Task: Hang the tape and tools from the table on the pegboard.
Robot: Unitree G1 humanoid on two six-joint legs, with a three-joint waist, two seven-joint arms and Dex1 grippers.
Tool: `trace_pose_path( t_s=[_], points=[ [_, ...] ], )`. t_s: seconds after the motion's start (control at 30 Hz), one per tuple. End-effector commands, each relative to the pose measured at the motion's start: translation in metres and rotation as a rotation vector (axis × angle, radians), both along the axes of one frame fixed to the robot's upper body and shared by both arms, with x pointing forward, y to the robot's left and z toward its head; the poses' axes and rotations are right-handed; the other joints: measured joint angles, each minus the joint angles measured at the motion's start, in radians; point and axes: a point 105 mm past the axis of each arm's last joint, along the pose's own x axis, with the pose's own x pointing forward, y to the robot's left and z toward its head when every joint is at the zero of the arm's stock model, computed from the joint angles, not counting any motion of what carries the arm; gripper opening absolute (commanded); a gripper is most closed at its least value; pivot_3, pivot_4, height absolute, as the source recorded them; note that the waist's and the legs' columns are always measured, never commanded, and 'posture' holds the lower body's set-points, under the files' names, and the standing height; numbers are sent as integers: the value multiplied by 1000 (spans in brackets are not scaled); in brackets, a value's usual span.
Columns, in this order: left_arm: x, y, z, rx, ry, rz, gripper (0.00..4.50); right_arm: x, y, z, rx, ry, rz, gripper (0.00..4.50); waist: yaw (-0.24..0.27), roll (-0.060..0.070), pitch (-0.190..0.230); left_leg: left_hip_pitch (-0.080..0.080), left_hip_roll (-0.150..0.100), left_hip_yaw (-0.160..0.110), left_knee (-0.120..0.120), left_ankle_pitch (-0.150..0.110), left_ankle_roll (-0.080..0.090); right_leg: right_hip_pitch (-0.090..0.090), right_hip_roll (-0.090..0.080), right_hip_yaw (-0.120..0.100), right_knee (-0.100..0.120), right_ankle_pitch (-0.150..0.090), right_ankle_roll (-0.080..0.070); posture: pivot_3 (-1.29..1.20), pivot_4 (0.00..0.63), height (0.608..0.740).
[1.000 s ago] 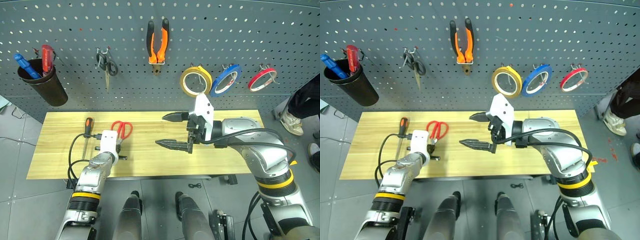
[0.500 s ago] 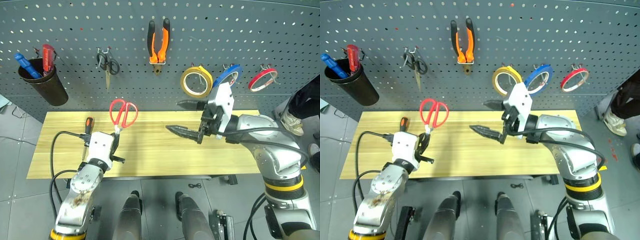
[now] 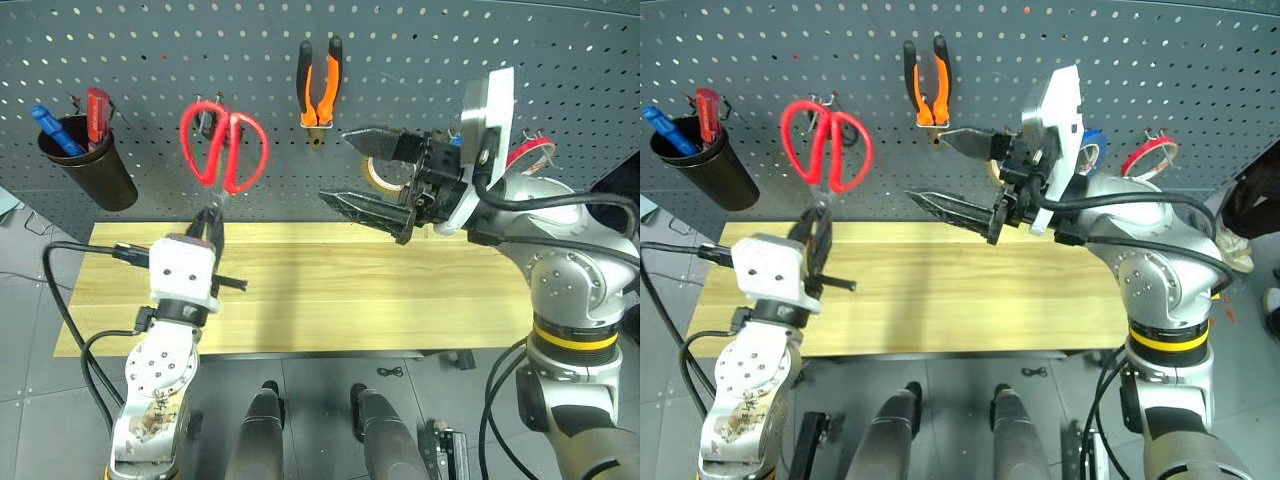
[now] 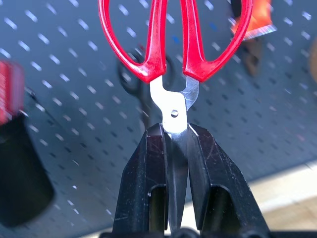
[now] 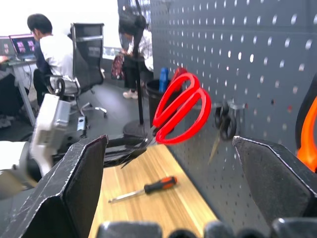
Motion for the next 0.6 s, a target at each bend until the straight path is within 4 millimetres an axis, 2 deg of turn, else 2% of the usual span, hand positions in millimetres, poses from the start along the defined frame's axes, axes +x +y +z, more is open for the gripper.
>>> trace_pose_path(
  t_s=[0.03, 0.27, 0.6],
  points=[
    [-3, 5, 16, 1, -63, 40, 106, -7, -3, 19, 53, -62, 19, 4500, 1, 0, 0, 0, 0, 0, 0, 0, 0, 0, 0, 0, 0, 1, -1, 164, 312, 740],
    [1, 9, 12, -3, -46, 62, 106, -5, -5, 27, 69, -88, 9, 4500, 2, 0, 0, 0, 0, 0, 0, 0, 0, 0, 0, 0, 0, 3, -4, 164, 306, 740],
    [10, 6, -14, -54, 78, 44, 106, -7, -6, 27, 62, -97, -3, 4500, 1, 0, 0, 0, 0, 0, 0, 0, 0, 0, 0, 0, 1, 3, -4, 157, 307, 740]
  ],
)
